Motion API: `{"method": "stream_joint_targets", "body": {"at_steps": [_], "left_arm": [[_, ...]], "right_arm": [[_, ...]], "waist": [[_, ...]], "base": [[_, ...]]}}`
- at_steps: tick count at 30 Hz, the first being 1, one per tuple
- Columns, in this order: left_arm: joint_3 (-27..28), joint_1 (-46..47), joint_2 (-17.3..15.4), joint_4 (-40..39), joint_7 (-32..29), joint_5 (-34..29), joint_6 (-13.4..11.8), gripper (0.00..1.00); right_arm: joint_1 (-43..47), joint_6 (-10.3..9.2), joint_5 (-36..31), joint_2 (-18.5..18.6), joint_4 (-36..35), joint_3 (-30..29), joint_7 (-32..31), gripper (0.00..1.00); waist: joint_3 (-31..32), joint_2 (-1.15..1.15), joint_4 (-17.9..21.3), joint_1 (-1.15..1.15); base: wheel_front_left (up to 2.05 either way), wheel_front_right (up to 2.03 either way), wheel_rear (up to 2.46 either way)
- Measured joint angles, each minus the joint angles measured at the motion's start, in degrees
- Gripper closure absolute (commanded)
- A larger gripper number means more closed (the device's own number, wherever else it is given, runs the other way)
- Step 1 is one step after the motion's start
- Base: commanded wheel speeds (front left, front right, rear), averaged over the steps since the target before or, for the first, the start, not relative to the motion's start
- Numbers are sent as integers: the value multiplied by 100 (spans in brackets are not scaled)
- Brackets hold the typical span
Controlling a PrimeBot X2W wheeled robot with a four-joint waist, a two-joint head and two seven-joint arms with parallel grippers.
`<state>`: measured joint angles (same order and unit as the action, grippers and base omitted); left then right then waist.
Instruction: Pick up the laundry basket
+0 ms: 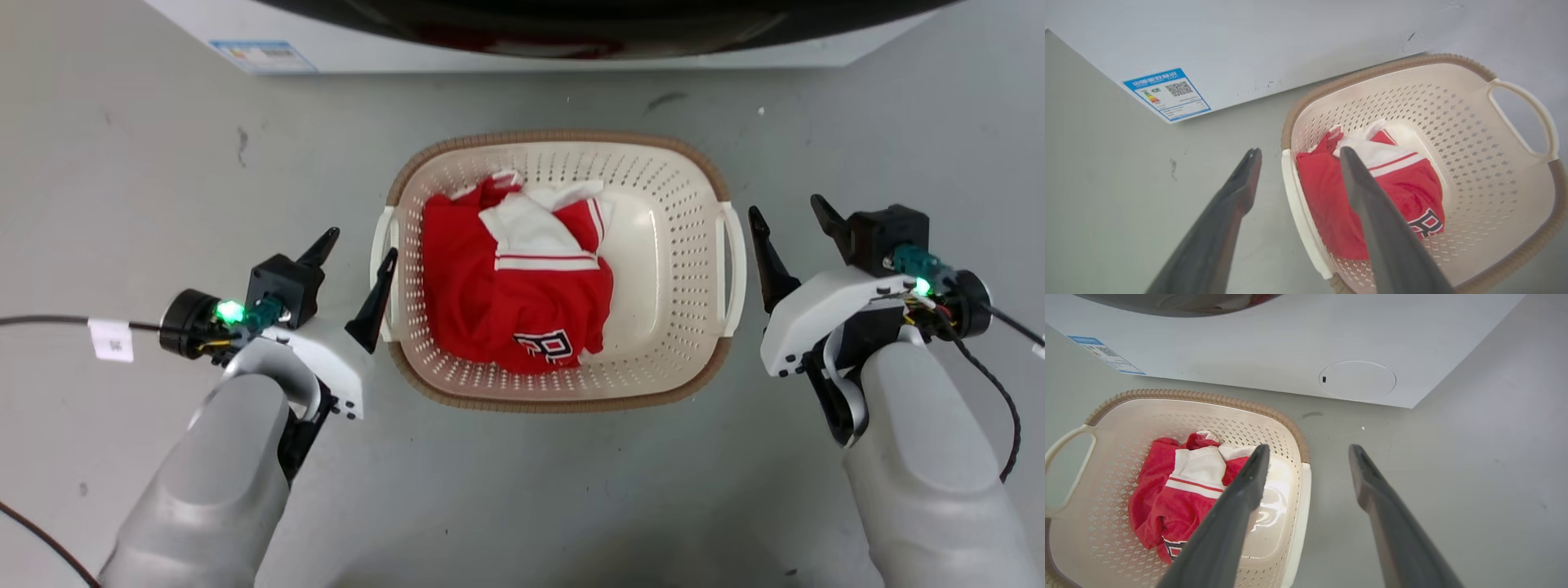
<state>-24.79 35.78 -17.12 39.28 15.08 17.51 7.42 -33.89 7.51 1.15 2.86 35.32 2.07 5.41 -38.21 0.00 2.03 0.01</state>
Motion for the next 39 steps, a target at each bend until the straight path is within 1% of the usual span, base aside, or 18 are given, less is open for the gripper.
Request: {"method": "stream_joint_targets", "body": {"at_steps": [3, 6, 13, 16, 19, 23, 27, 32, 34, 39], "left_arm": [[-443, 410, -92, 537, -31, 339, 0, 0], [-856, 804, -127, 905, -83, 671, 1, 0], [-1670, 1379, -209, 1368, -189, 1432, 7, 0], [-2031, 1555, -254, 1410, -308, 1800, 7, 0], [-2410, 1695, -282, 1359, -460, 2171, 7, 0], [-2889, 1918, -435, 1293, -712, 2614, 7, 0], [-3272, 2150, -550, 1260, -940, 3008, 8, 0], [-3730, 2366, -660, 1216, -1158, 3399, 8, 0], [-3927, 2448, -703, 1213, -1202, 3489, 9, 0], [-4300, 2566, -713, 1237, -1298, 3806, 8, 0]], "right_arm": [[-238, 0, -20, 0, 326, -145, -162, 0], [-471, 0, -14, 1, 638, -248, -312, 0], [-965, -1, 48, 2, 1399, -315, -643, 0], [-1166, 0, 43, -1, 1682, -318, -698, 0], [-1338, -1, 265, 3, 1991, -283, -702, 0], [-1611, 0, 345, 0, 2346, -132, -751, 0], [-1865, 0, 521, 0, 2668, 155, -904, 0], [-2192, 0, 506, 1, 2986, 294, -1110, 0], [-2283, -1, 378, 2, 3091, 363, -1195, 0], [-2369, -1, 359, 3, 3261, 357, -1307, 0]], "waist": [[-265, 0, -37, 0], [-473, 0, -84, 0], [-811, 0, -186, 0], [-918, 0, -200, 0], [-999, 0, -222, 0], [-1100, 0, -230, 0], [-1195, 0, -231, 0], [-1287, 0, -209, -1], [-1311, 0, -198, -1], [-1346, 0, -196, -1]], "base": [[0, 0, 0], [0, 0, 0], [0, 0, 0], [0, 0, 0], [0, 0, 0], [0, 0, 0], [0, 0, 0], [0, 0, 0], [0, 0, 0], [0, 0, 0]]}}
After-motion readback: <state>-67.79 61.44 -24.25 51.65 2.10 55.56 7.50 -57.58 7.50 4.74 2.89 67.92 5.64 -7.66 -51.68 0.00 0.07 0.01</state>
